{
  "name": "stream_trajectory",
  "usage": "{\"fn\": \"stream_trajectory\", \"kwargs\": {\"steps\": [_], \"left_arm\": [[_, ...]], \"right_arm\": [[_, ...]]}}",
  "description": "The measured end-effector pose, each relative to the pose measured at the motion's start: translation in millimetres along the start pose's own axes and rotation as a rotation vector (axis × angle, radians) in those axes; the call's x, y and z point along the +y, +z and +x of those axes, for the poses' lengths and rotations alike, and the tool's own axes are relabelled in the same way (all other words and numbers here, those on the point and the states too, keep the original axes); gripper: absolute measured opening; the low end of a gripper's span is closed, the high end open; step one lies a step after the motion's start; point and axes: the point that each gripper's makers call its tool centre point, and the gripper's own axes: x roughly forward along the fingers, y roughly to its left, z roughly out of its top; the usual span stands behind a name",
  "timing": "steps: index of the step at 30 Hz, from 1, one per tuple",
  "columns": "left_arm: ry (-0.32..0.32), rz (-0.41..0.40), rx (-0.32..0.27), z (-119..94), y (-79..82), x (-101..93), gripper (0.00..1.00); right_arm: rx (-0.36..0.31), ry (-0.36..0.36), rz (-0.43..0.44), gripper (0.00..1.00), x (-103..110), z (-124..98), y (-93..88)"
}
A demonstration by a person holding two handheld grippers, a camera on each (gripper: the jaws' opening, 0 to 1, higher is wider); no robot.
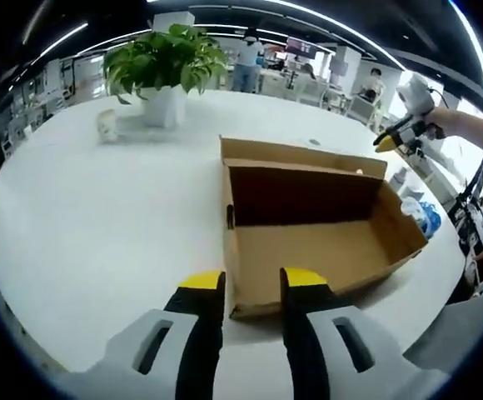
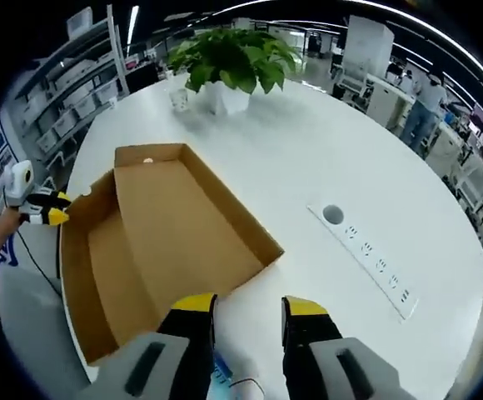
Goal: Operate the shoe box by opening the lid, removing the specified soft item, and placing it in the target area until the item is outside and the box remains undamaged.
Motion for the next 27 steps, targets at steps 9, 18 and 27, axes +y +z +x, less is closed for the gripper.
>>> {"fn": "stream_trajectory", "kwargs": {"steps": [9, 18, 27], "left_arm": [[0.043, -0.097, 0.003, 4, -5.9, 8.4, 0.12], [0.105, -0.092, 0.024, 6, -6.3, 14.2, 0.04], [0.120, -0.097, 0.036, 8, -6.6, 17.4, 0.03]], "right_arm": [[-0.052, -0.006, 0.150, 0.28, 1, 16, 7.9], [-0.056, -0.071, 0.297, 0.24, -10, 32, 8.8], [-0.027, -0.053, 0.371, 0.15, -5, 53, 2.7]]}}
